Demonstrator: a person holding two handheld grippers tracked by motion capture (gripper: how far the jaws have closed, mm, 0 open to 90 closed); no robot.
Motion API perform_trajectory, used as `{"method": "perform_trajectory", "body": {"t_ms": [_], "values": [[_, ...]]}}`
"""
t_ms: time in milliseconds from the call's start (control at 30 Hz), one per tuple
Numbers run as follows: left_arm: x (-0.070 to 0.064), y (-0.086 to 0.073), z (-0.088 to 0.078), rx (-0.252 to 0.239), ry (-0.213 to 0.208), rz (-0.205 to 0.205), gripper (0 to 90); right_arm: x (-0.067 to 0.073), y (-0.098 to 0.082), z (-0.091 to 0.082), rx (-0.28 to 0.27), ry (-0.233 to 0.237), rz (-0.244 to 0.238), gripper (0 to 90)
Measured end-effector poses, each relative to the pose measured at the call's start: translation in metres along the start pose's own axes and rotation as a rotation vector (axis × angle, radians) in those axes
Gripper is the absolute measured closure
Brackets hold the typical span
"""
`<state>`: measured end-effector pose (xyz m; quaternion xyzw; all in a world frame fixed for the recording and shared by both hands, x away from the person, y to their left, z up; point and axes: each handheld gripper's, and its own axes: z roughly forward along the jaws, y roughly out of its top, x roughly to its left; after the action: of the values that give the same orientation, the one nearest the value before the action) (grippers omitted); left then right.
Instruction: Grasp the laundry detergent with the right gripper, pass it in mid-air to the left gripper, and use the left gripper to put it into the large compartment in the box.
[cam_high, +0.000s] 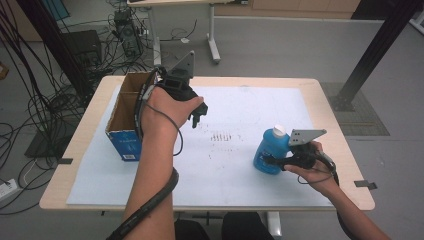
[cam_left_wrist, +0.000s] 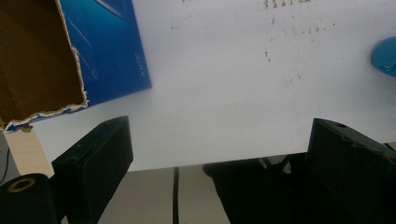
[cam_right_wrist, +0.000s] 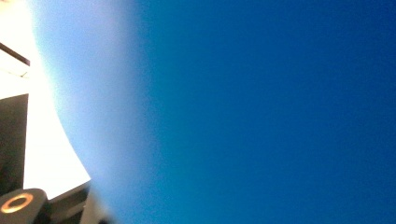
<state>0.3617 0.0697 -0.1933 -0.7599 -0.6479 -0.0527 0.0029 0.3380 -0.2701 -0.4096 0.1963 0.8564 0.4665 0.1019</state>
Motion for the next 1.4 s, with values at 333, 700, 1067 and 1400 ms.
{"method": "perform_trajectory", "body": {"t_ms": [333, 700, 1067, 1400], "values": [[-0.001, 0.003, 0.005, 0.012, -0.007, 0.052, 7.8, 0.0, 0.001, 0.0, 0.004, -0.005, 0.005, 44.4], [-0.002, 0.009, 0.004, 0.021, -0.009, 0.102, 7.8, -0.002, 0.0, 0.0, -0.001, -0.001, 0.033, 44.3], [-0.005, 0.019, 0.002, 0.027, -0.018, 0.212, 7.8, -0.014, 0.011, 0.007, 0.033, 0.019, 0.049, 44.2], [0.012, 0.03, -0.013, 0.01, -0.016, 0.287, 7.4, -0.026, 0.041, 0.011, 0.053, 0.061, 0.058, 44.2]]}}
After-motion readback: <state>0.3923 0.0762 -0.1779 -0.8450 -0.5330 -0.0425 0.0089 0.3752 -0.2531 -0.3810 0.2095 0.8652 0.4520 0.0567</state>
